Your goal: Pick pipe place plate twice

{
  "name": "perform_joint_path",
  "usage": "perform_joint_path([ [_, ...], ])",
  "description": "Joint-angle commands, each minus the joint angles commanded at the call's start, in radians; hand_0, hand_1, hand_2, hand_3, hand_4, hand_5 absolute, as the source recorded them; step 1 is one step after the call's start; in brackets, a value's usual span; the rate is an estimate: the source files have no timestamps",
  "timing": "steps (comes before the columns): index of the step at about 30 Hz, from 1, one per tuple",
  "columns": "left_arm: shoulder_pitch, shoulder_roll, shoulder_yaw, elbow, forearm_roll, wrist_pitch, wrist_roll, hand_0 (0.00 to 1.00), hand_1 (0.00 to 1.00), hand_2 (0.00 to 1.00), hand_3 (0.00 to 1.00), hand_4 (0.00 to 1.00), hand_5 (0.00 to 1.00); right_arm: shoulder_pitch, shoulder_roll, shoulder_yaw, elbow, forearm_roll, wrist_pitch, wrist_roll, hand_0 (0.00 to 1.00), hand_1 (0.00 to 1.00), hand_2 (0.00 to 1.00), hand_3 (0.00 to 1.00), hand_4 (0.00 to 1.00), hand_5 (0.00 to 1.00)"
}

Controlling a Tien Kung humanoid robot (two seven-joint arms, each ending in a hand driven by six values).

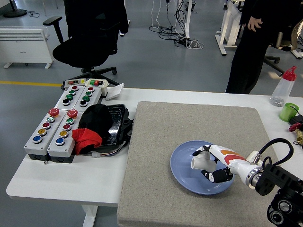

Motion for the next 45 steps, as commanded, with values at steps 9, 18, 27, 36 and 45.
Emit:
perform_joint_path([
  [9,0.007,-0.001,-0.009,-0.001,0.013,-0.001,0.004,0.669,0.644,0.666,0.609,0.479,0.998,-0.004,-0.002,0.021,-0.004,0.0,0.041,-0.072,0.998,0.954,0.998,0.959,0.735,0.152],
  [18,0.012,-0.001,-0.023,-0.001,0.033,-0.005,0.01,0.669,0.642,0.665,0.609,0.479,0.998,-0.031,-0.036,0.115,0.076,0.102,0.035,-0.052,0.998,0.996,0.998,0.998,0.834,0.239],
  [27,0.009,0.001,-0.012,0.0,0.018,-0.003,0.005,0.669,0.642,0.665,0.609,0.478,0.998,0.003,-0.047,0.186,-0.08,0.102,0.011,-0.066,0.998,0.986,0.998,0.998,0.832,0.25],
  [36,0.0,0.0,-0.005,0.001,0.008,0.001,0.002,0.671,0.639,0.664,0.609,0.478,0.998,0.054,-0.034,0.165,-0.313,0.196,0.015,-0.039,0.998,0.958,0.998,0.998,0.82,0.251],
  [45,-0.004,-0.002,-0.001,0.001,0.002,0.001,0.0,0.671,0.64,0.664,0.608,0.476,0.998,0.08,-0.022,0.111,-0.402,0.225,0.013,-0.038,0.911,0.906,0.997,0.983,0.82,0.262],
])
